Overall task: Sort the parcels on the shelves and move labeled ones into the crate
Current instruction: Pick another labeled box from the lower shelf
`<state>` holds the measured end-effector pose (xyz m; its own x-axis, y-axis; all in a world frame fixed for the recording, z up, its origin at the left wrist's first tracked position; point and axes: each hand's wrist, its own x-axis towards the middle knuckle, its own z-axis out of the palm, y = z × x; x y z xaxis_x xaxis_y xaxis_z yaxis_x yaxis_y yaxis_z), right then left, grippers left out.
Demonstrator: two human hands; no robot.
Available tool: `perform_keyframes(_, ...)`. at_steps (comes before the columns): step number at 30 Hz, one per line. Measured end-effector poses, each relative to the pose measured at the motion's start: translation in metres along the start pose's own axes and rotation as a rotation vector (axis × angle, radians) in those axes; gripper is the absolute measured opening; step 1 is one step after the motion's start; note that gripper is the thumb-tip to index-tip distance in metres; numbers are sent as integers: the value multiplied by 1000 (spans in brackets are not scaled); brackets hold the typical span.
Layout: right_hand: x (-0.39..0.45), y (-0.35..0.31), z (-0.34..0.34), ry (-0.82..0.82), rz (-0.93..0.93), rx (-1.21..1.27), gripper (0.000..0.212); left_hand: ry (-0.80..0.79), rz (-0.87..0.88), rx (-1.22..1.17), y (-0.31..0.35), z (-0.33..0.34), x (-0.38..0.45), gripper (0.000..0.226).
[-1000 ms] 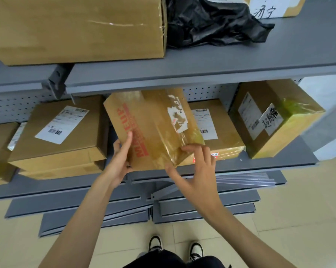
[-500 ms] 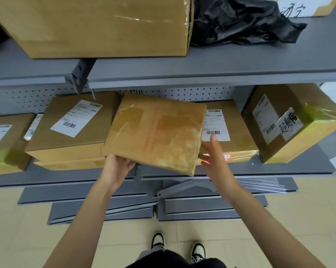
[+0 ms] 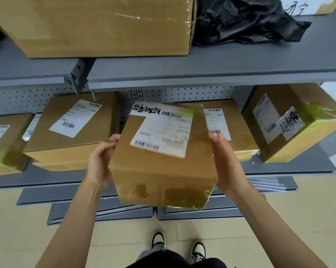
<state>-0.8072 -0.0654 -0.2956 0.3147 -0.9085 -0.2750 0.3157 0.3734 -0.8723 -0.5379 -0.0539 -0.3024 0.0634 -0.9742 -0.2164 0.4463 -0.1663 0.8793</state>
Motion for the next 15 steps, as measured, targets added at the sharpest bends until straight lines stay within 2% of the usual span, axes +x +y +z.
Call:
perform_keyframes(3,4,6,5,66,-6,3,62,-94,81,51,5,6,6,28)
perform_keyframes(7,9,16,9,85,-58,27,49,-54,90,113,4,16,10,38)
perform_keyframes(11,10,20,0,85,-56,40,53,-33,53,146,3,18,10,47)
perform_keyframes(15,10,20,-2,141,-49,-13,55,-42,18,289,9,20,12,47)
